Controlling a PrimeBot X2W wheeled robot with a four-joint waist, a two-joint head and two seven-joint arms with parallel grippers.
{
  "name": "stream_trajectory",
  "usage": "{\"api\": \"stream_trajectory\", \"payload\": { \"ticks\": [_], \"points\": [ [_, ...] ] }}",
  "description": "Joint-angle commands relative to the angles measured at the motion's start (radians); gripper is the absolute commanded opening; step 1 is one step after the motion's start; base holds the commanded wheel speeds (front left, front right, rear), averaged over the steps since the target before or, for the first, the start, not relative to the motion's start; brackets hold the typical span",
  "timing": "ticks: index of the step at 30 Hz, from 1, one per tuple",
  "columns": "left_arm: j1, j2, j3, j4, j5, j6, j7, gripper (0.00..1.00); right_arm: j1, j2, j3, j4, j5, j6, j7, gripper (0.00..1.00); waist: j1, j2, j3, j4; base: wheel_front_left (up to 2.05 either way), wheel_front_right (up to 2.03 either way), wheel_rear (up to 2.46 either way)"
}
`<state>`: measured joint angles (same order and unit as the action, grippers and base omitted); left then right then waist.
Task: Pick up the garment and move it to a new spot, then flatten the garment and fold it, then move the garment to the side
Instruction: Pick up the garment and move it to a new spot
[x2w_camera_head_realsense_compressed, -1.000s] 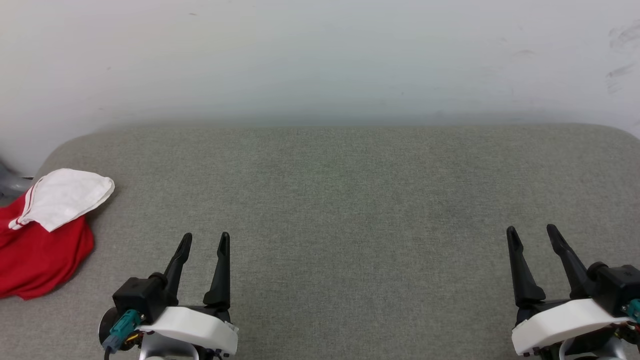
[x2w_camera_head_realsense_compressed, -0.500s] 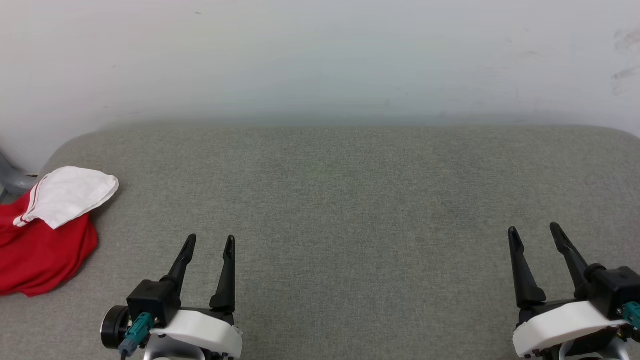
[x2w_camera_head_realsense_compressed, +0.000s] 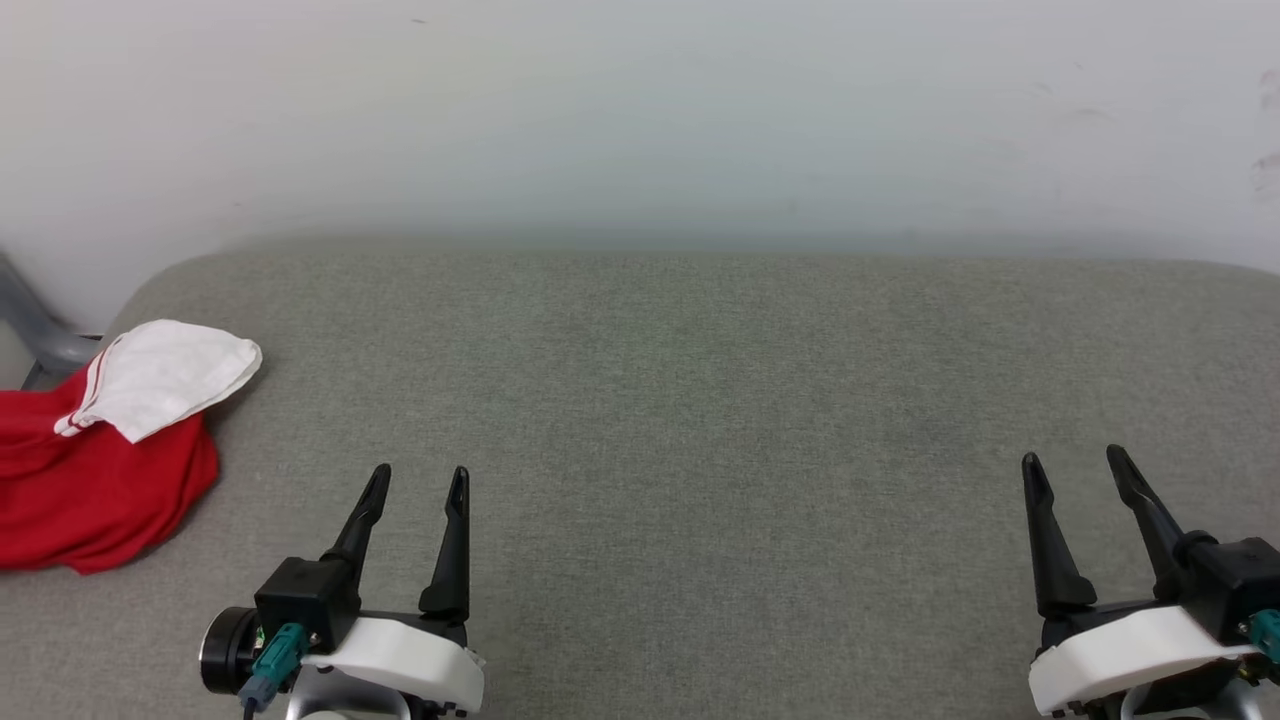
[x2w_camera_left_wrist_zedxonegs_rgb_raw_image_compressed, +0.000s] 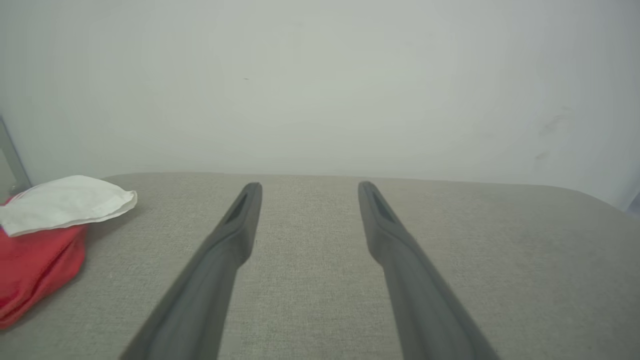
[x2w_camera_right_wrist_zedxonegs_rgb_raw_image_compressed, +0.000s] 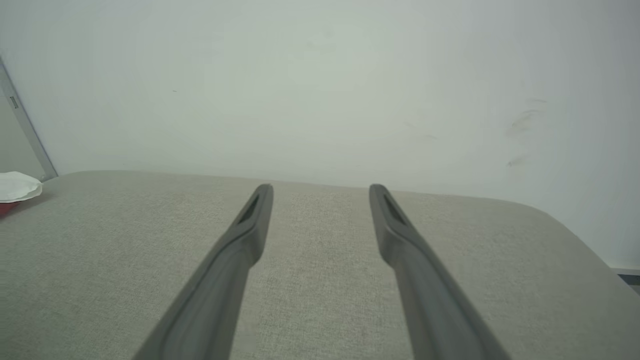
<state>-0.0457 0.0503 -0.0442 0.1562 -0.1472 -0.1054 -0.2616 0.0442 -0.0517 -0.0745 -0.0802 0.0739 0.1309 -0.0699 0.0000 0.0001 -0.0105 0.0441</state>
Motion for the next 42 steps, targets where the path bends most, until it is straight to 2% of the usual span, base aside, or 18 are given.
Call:
{"api": "stream_trajectory", "payload": {
  "ticks": [1, 15, 28, 35, 42],
  "points": [
    [-0.008, 0.000, 0.004, 0.001, -0.005, 0.002, -0.005, 1.00, 0.005, 0.003, 0.001, -0.004, 0.005, 0.000, -0.001, 1.00, 0.0000, -0.0001, 0.001, 0.010, 0.00, 0.00, 0.00],
    [-0.016, 0.000, 0.032, 0.000, 0.021, 0.021, -0.004, 1.00, -0.010, 0.002, 0.033, -0.016, 0.010, 0.000, 0.006, 1.00, 0.0000, -0.0001, 0.006, 0.181, 0.00, 0.00, 0.00],
    [-0.014, 0.000, 0.074, -0.015, 0.039, 0.017, -0.004, 1.00, -0.027, 0.002, 0.075, -0.040, 0.004, 0.000, 0.008, 1.00, 0.0000, -0.0001, 0.006, 0.329, 0.00, 0.00, 0.00],
    [-0.018, 0.000, 0.097, -0.019, 0.043, 0.012, -0.004, 1.00, -0.030, 0.002, 0.089, -0.048, -0.005, 0.000, 0.014, 1.00, 0.0000, -0.0001, 0.013, 0.380, 0.00, 0.00, 0.00],
    [-0.021, 0.000, 0.104, -0.025, 0.034, 0.014, -0.004, 1.00, -0.044, 0.002, 0.092, -0.046, -0.010, 0.000, 0.015, 1.00, 0.0000, -0.0001, 0.024, 0.400, 0.00, 0.00, 0.00]
  ]
}}
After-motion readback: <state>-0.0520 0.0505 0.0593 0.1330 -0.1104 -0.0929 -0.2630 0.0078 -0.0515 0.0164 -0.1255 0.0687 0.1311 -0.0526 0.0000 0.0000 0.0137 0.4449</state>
